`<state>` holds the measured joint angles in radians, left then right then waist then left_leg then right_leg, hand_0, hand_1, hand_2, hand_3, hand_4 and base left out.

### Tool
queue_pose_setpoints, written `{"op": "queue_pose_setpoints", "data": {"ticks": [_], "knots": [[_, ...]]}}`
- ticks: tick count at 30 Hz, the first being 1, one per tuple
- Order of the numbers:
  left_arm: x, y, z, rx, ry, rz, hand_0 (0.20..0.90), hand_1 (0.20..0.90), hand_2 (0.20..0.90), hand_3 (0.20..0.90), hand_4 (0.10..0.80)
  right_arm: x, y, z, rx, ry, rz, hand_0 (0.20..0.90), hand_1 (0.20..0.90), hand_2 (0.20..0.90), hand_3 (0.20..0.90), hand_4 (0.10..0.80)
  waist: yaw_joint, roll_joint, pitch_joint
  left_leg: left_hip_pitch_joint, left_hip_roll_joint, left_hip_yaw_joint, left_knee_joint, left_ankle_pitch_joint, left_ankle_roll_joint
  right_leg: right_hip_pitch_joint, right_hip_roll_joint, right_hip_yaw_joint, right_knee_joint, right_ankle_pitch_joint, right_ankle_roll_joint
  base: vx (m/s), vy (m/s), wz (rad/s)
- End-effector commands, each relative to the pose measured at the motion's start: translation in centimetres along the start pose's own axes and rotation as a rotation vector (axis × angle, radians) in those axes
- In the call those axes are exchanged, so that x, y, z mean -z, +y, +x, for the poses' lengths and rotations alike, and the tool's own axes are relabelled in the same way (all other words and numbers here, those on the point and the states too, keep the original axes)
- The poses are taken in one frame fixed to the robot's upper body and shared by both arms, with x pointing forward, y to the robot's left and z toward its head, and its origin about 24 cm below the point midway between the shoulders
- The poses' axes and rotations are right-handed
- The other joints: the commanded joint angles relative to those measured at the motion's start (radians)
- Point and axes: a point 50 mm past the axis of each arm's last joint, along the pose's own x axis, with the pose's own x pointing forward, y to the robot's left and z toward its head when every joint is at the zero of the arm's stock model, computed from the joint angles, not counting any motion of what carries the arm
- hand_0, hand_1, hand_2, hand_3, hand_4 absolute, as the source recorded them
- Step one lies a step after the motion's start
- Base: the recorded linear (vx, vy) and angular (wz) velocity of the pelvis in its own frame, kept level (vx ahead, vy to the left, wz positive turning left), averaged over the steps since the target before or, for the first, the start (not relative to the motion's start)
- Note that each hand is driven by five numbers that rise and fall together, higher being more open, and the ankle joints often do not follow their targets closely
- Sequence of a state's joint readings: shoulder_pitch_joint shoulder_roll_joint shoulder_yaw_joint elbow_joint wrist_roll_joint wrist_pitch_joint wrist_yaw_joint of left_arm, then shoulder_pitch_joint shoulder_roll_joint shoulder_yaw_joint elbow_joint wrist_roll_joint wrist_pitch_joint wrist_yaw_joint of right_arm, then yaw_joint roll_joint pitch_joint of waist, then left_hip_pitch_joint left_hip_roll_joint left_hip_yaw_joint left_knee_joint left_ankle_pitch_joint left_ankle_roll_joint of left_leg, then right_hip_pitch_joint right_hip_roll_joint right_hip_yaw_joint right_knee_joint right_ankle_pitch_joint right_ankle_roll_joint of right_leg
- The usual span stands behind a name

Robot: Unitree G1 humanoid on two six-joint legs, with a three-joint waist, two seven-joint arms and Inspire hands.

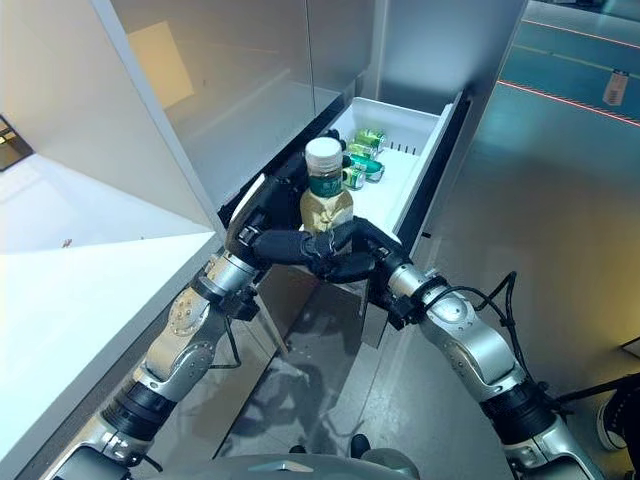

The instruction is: Put drinks into fridge and close the fridge

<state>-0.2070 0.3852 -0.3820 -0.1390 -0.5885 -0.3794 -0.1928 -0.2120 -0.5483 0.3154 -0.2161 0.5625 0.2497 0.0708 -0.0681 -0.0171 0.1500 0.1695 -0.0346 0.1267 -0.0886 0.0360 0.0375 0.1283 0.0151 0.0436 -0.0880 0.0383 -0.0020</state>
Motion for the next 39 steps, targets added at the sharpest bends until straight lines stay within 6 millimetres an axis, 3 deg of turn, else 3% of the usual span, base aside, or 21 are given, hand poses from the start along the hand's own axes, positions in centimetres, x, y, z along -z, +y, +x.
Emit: {"op": "queue_pose_setpoints", "data": {"ticks": [1, 9, 13, 17, 20, 23, 24, 31, 39], "knots": [[-5.0, -1.3, 1.9, 0.055, -0.355, 0.066, 0.900, 0.900, 0.900, 0.900, 0.800, -11.3, -3.9, 0.9, 0.214, -0.536, -0.045, 0.300, 0.300, 0.300, 0.200, 0.100, 0.025, -0.023, -0.105, -0.011, -0.026, -0.039, 0.022, -0.104, 0.009, -0.031, 0.016, -0.084, 0.062, -0.052, 0.048, -0.019, -0.031, 0.04], [-5.4, 0.2, 2.0, -0.034, -0.314, 0.087, 0.900, 0.900, 0.900, 0.900, 0.800, -13.9, -7.8, 1.2, 0.465, -0.581, -0.018, 0.300, 0.300, 0.300, 0.200, 0.100, 0.064, -0.035, -0.111, -0.020, -0.026, -0.071, 0.036, -0.108, 0.004, -0.020, 0.013, -0.119, 0.068, -0.065, 0.038, 0.025, -0.009, 0.08], [-3.9, 0.9, 1.7, -0.049, -0.195, 0.003, 0.900, 0.900, 0.900, 0.900, 0.800, -15.4, -9.8, 1.3, 0.544, -0.592, -0.042, 0.300, 0.300, 0.300, 0.200, 0.100, 0.086, -0.035, -0.111, -0.021, -0.026, -0.085, 0.044, -0.109, 0.001, -0.011, 0.011, -0.138, 0.075, -0.076, 0.032, 0.067, 0.004, 0.09], [-0.7, 0.5, 0.6, 0.017, 0.019, -0.153, 0.900, 0.900, 0.900, 0.900, 0.800, -16.2, -11.8, 1.2, 0.615, -0.572, -0.073, 0.300, 0.300, 0.300, 0.200, 0.100, 0.108, -0.033, -0.105, -0.024, -0.026, -0.107, 0.055, -0.111, 0.000, -0.004, 0.012, -0.153, 0.093, -0.091, 0.023, 0.094, -0.001, 0.27], [2.4, -0.1, -1.7, 0.053, 0.233, -0.291, 0.900, 0.900, 0.900, 0.900, 0.800, -16.7, -13.5, 0.7, 0.666, -0.547, -0.125, 0.300, 0.300, 0.300, 0.200, 0.100, 0.122, -0.028, -0.098, -0.027, -0.027, -0.125, 0.062, -0.109, -0.001, 0.001, 0.012, -0.160, 0.099, -0.100, 0.018, 0.117, -0.005, 0.35], [5.3, -0.6, -5.3, 0.015, 0.455, -0.412, 0.900, 0.900, 0.900, 0.900, 0.800, -17.0, -15.4, -0.1, 0.719, -0.505, -0.183, 0.300, 0.300, 0.300, 0.200, 0.100, 0.140, -0.018, -0.084, -0.037, -0.028, -0.142, 0.073, -0.107, -0.006, 0.000, 0.009, -0.177, 0.110, -0.110, 0.012, 0.084, -0.009, 0.39], [6.6, -0.7, -7.5, -0.013, 0.555, -0.455, 0.900, 0.900, 0.900, 0.900, 0.800, -17.1, -16.2, -0.5, 0.747, -0.473, -0.219, 0.300, 0.300, 0.300, 0.200, 0.100, 0.150, -0.011, -0.069, -0.042, -0.028, -0.151, 0.084, -0.113, -0.009, 0.001, 0.007, -0.187, 0.120, -0.122, 0.011, 0.045, -0.013, 0.32], [9.3, 0.2, -15.3, -0.080, 0.849, -0.406, 0.900, 0.900, 0.900, 0.900, 0.800, -17.1, -19.3, -1.4, 0.830, -0.282, -0.385, 0.300, 0.300, 0.300, 0.200, 0.100, 0.187, 0.039, 0.003, -0.126, -0.029, -0.166, 0.116, -0.092, -0.019, -0.064, -0.003, -0.219, 0.153, -0.130, -0.005, -0.055, -0.003, 0.32], [10.4, 3.7, -18.7, -0.252, 0.981, -0.149, 0.900, 0.900, 0.900, 0.900, 0.800, -15.2, -20.7, -0.4, 0.869, -0.035, -0.522, 0.300, 0.300, 0.300, 0.200, 0.100, 0.181, 0.095, 0.128, -0.226, -0.022, -0.152, 0.142, -0.068, -0.021, -0.167, -0.004, -0.202, 0.190, -0.121, -0.011, -0.128, -0.020, 0.12]]}}
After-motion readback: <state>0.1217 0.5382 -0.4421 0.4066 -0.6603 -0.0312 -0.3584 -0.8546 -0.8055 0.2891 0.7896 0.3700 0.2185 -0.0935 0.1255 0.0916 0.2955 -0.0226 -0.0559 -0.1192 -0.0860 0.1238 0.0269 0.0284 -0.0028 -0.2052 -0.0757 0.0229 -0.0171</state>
